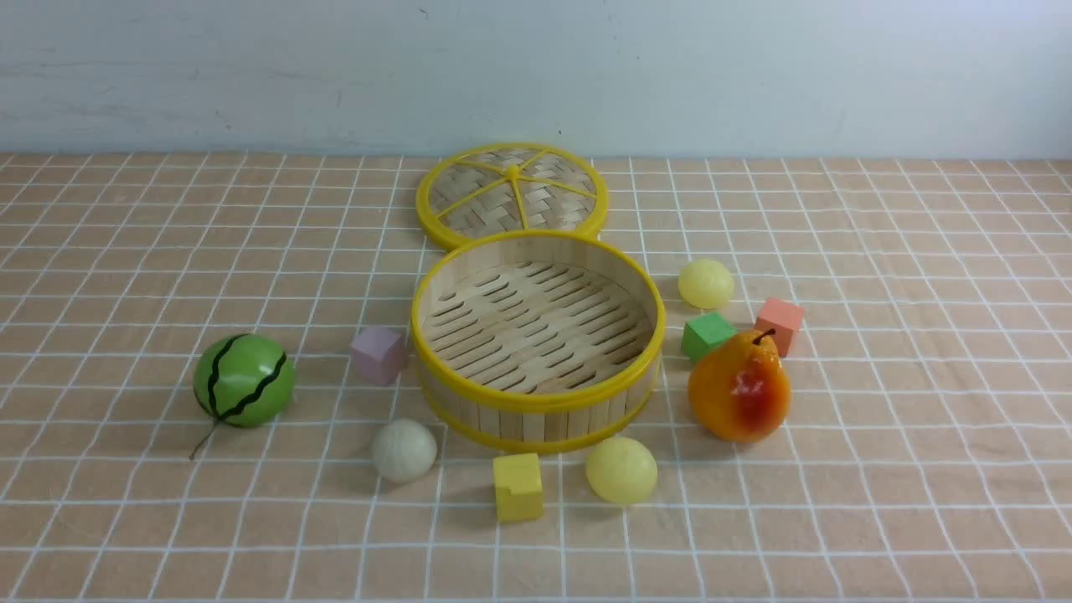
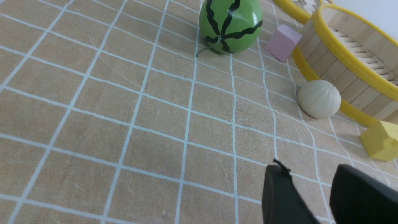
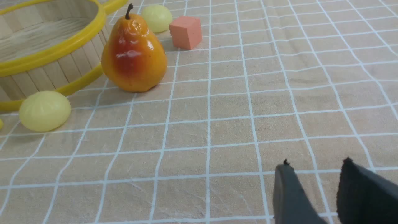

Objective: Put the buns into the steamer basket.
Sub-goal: Use the left arm to grab a steamed stuffed bun

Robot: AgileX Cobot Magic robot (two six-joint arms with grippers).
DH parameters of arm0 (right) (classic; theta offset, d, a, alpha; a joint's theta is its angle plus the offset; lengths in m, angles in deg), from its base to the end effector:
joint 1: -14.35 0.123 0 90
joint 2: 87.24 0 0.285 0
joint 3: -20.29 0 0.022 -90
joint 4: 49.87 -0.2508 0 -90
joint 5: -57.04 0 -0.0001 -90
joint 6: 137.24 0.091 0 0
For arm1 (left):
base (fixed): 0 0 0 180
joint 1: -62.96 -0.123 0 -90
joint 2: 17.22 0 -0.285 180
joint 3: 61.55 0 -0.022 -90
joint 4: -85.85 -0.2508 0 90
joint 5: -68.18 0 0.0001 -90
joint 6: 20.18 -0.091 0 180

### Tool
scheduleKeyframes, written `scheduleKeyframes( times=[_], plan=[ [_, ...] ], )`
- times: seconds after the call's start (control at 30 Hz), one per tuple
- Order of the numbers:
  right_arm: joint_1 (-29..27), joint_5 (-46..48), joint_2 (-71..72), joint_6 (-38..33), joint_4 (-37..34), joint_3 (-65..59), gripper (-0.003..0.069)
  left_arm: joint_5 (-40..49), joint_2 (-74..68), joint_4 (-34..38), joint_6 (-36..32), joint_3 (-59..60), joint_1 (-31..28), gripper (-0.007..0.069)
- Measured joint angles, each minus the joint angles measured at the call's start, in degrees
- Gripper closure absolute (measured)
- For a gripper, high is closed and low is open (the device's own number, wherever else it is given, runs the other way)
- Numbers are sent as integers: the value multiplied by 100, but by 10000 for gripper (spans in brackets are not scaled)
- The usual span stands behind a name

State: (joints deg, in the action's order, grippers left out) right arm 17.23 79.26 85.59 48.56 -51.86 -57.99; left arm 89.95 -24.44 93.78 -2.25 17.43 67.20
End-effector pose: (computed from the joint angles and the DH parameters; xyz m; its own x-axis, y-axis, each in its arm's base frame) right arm 0.0520 0.0038 0.1727 -0.3086 0.1176 -0.9439 -0.0219 0.9912 0.1307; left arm 0.0521 -0.0085 0.1695 -0.3277 -0.4037 -0.8542 -0.0195 0.9068 -0.4211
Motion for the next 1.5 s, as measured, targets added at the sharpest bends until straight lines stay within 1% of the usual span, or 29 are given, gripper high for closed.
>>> scheduleKeyframes(
  times=[0.8, 0.87, 0.9, 0.93, 1.0, 1.03, 1.1, 1.17, 1.2, 1.23, 1.27, 1.3, 1.33, 1.37, 1.4, 1.43, 1.47, 1.5],
  plan=[
    [0, 0, 0, 0, 0, 0, 420, -104, 0, 29, 19, 0, 0, 386],
    [0, 0, 0, 0, 0, 0, 420, -494, 0, 493, 246, 0, 0, 386],
    [0, 0, 0, 0, 0, 0, 420, -590, 0, 553, 279, 0, 0, 386],
    [0, 0, 0, 0, 0, 0, 420, -1005, 0, 1197, 607, 0, 0, 386],
    [0, 0, 0, 0, 0, 0, 420, -1485, 0, 1851, 891, 0, 0, 386],
    [0, 0, 0, 0, 0, 0, 420, -1527, 0, 1918, 935, 0, 0, 386],
    [0, 0, 0, 0, 0, 0, 420, -2114, 0, 2565, 1046, 0, 0, 390],
    [0, 0, 0, 0, 0, 0, 420, -2238, 0, 2691, 1045, -11, 0, 398],
    [0, 0, 0, 0, 0, 0, 420, -2128, 0, 2764, 1031, -171, 31, 430],
    [0, 0, 0, 0, 0, 0, 420, -1839, -29, 2720, 927, -434, 75, 461],
    [0, 0, 0, 0, 0, 0, 420, -1596, -100, 2623, 832, -604, 123, 479],
    [0, 0, 0, 0, 0, 0, 420, -1534, -125, 2594, 753, -731, 137, 492],
    [0, 0, 0, 0, 0, 0, 420, -1021, -375, 2328, 413, -1223, 232, 541],
    [0, 0, 0, 0, 0, 0, 420, -856, -470, 2200, 311, -1373, 271, 556],
    [0, 0, 0, 0, 0, 0, 420, -30, -1014, 1848, -53, -2078, 353, 618],
    [0, 0, 0, 0, 0, 0, 420, 68, -1087, 1759, -129, -2157, 360, 624],
    [0, 0, 0, 0, 0, 0, 420, 567, -1469, 1587, -262, -2553, 378, 638],
    [0, 0, 0, 0, 0, 0, 420, 1281, -2068, 1308, -430, -3087, 397, 638]
  ],
)
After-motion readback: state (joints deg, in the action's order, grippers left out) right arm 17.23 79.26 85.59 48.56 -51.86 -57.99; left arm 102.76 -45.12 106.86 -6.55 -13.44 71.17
